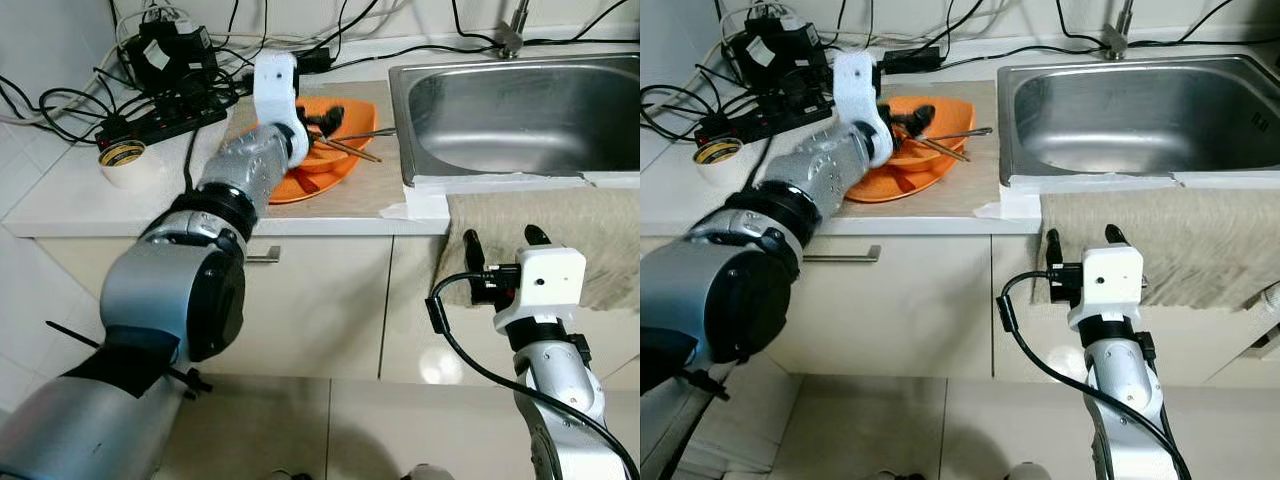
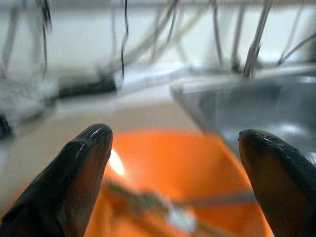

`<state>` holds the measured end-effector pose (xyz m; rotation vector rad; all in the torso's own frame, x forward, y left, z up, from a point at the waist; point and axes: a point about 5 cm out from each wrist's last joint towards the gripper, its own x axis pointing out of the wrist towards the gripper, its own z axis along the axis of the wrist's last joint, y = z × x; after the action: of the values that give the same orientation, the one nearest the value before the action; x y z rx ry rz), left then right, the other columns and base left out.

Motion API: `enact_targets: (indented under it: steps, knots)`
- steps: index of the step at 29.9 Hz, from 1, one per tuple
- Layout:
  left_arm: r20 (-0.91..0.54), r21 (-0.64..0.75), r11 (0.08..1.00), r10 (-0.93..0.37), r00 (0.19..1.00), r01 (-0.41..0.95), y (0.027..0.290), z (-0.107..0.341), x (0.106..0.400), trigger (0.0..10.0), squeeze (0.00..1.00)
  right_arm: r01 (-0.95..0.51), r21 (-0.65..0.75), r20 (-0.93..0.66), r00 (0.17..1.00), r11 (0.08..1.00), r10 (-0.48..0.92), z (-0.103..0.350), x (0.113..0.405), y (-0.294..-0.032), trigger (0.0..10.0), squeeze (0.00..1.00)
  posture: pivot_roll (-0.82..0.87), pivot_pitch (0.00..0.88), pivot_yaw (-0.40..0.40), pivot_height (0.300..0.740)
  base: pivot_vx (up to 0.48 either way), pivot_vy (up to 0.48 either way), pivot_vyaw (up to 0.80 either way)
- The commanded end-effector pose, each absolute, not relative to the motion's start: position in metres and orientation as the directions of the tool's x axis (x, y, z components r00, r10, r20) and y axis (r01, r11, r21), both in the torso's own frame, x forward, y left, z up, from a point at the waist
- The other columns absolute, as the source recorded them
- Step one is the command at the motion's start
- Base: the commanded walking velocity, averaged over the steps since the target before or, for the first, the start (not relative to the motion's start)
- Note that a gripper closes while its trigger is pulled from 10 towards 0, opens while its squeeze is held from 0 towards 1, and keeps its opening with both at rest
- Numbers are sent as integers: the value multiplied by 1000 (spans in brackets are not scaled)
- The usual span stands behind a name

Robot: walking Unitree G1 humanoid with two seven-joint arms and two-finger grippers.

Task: Kitchen organization

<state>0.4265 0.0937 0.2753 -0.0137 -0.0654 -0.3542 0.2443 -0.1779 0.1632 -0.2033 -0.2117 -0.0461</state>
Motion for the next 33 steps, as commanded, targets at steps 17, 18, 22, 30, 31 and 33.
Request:
enact_targets:
  steps: [17,18,22,30,31,33]
  knots:
    - [282,159,950,-304,910,269,162,203,352,10000,0,165,-270,328,942,948,-71,170,285,-182,10000,0,-13,0,50,740,0,0,0]
    - [252,145,957,-280,927,250,165,194,347,10000,0,175,-277,334,940,945,-76,169,286,-183,10000,0,-6,0,48,740,0,0,0]
    - [189,119,970,-234,954,214,170,180,335,10000,0,186,-246,328,940,951,-99,165,284,-182,10000,0,2,0,47,740,0,0,0]
    - [131,107,956,-287,949,274,156,179,325,10000,0,176,-177,345,933,968,-107,169,282,-180,10000,0,-15,0,67,740,0,0,0]
    - [127,110,954,-291,948,278,155,180,324,10000,0,179,-176,342,933,968,-110,167,281,-181,10000,0,-20,0,71,740,0,0,0]
    - [126,98,949,-310,942,299,149,182,324,10000,0,179,-179,333,936,967,-112,164,279,-180,10000,0,-24,0,74,740,0,0,0]
